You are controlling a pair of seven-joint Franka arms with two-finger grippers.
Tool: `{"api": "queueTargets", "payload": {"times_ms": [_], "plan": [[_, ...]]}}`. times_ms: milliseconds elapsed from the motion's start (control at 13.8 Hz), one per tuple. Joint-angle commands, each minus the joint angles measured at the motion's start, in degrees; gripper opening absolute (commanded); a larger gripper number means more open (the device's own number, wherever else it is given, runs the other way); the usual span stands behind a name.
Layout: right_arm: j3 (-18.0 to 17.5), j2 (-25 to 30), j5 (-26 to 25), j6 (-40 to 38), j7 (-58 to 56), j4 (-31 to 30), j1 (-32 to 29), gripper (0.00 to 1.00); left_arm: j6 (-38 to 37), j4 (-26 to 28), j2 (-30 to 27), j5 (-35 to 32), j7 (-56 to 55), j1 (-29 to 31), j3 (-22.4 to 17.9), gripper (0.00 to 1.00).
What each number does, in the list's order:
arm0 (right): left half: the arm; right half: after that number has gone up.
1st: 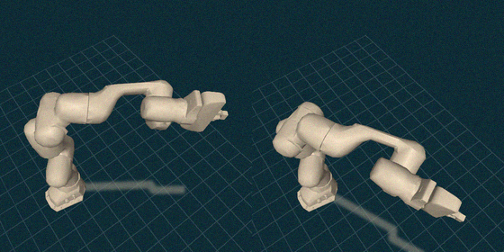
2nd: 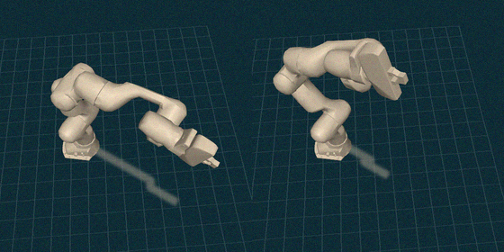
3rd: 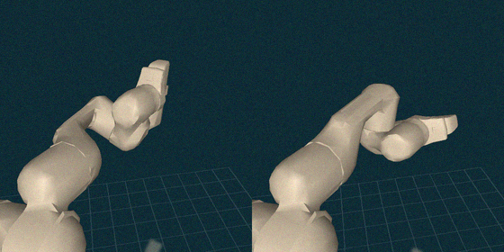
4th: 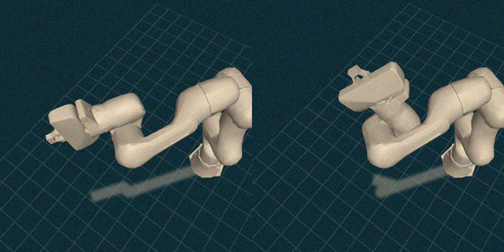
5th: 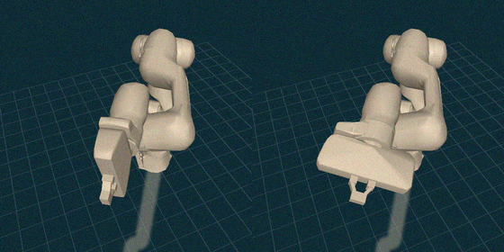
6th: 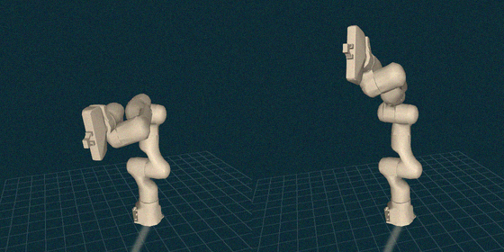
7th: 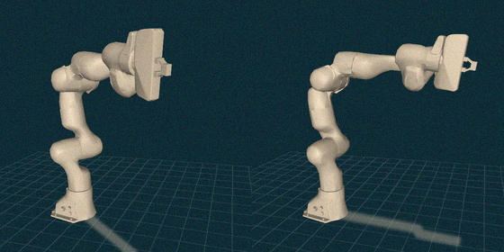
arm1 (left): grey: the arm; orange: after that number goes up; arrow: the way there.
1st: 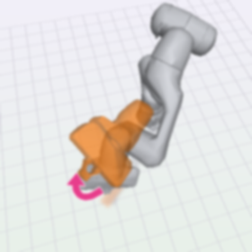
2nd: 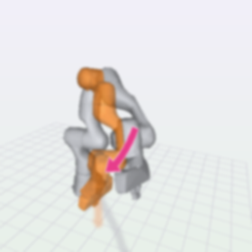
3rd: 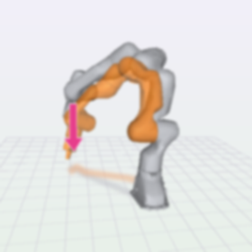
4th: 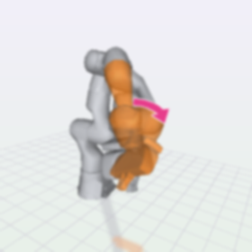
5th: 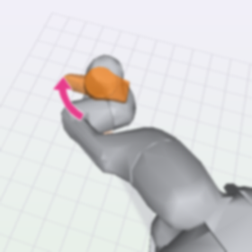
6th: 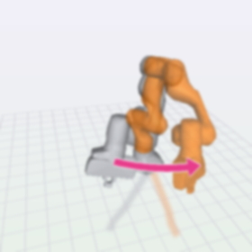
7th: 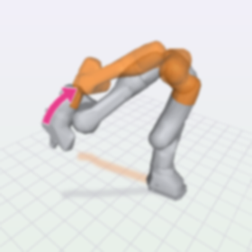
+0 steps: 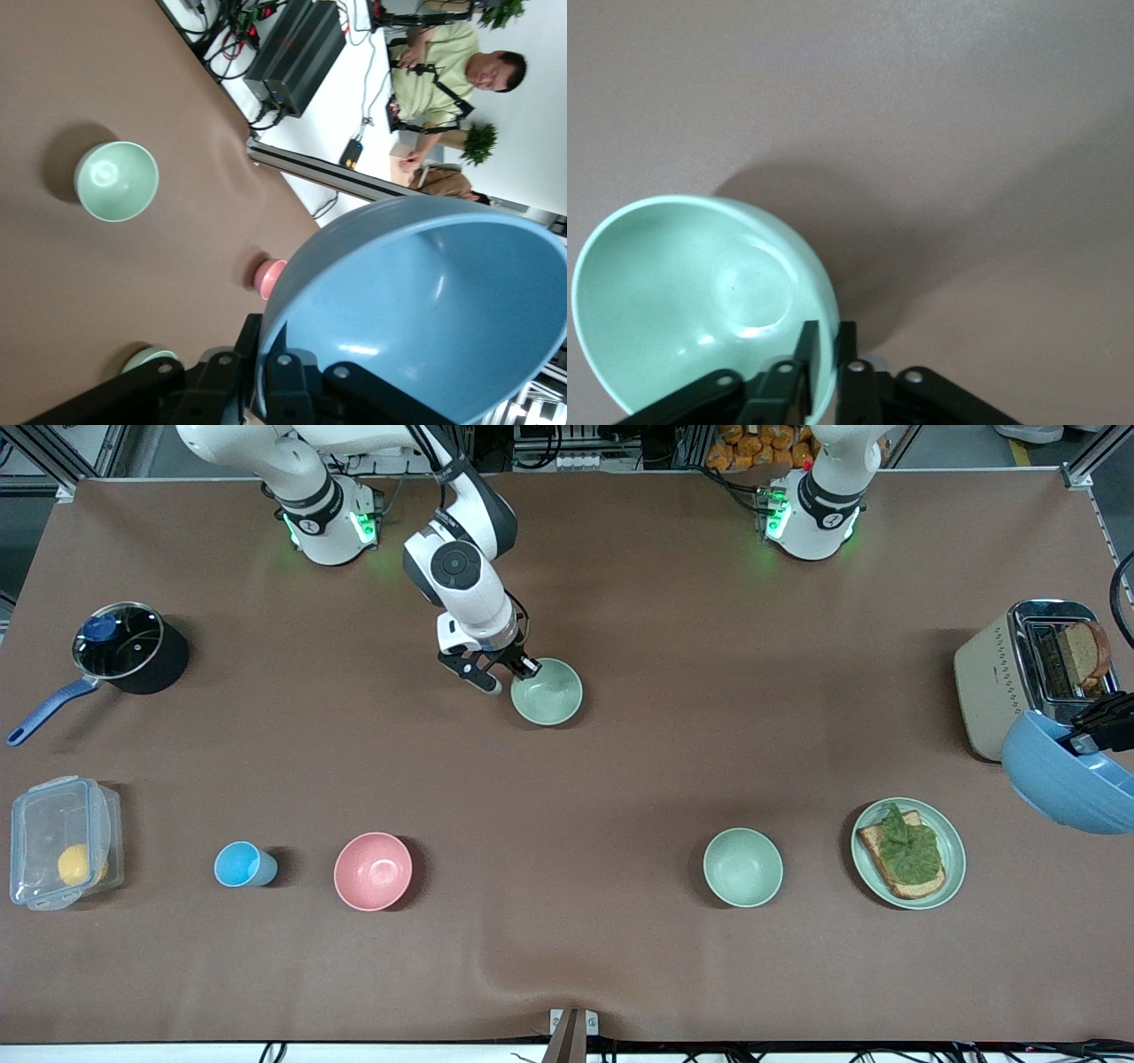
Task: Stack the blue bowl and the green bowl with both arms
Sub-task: 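Carry the green bowl to table middle while the left gripper carries the blue bowl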
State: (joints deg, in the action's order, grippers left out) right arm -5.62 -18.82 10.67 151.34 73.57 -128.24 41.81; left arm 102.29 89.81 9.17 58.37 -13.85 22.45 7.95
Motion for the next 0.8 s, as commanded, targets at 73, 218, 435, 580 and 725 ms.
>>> {"api": "queueTargets", "payload": {"times_ms": [73, 218, 435, 580, 725], "plan": [[0.61, -0.26, 0.75, 0.02, 0.96, 0.62, 0.55, 1.0, -0.95, -0.07, -1.17, 3.42, -0.83, 0.84, 0.4, 0.0], [0.61, 0.1, 0.75, -1.65, 8.91, 2.8, 0.37, 1.0, -2.0, 0.02, -1.43, 2.55, -0.48, 0.4, 1.09, 0.0], [0.79, -0.69, 1.54, -20.32, 11.77, 12.89, -3.91, 1.0, -3.33, 0.19, -1.17, -3.49, -0.3, 0.22, 6.44, 0.0], [1.05, -1.04, 5.92, -22.32, 11.25, 14.33, -6.21, 1.0, -3.41, 0.46, -0.74, -8.42, -0.65, 0.22, 10.75, 0.0], [0.96, -3.06, 6.29, -20.39, 11.16, 14.33, -8.67, 1.0, -3.5, 0.63, -0.12, -12.64, -1.36, -0.21, 15.14, 0.0]]}}
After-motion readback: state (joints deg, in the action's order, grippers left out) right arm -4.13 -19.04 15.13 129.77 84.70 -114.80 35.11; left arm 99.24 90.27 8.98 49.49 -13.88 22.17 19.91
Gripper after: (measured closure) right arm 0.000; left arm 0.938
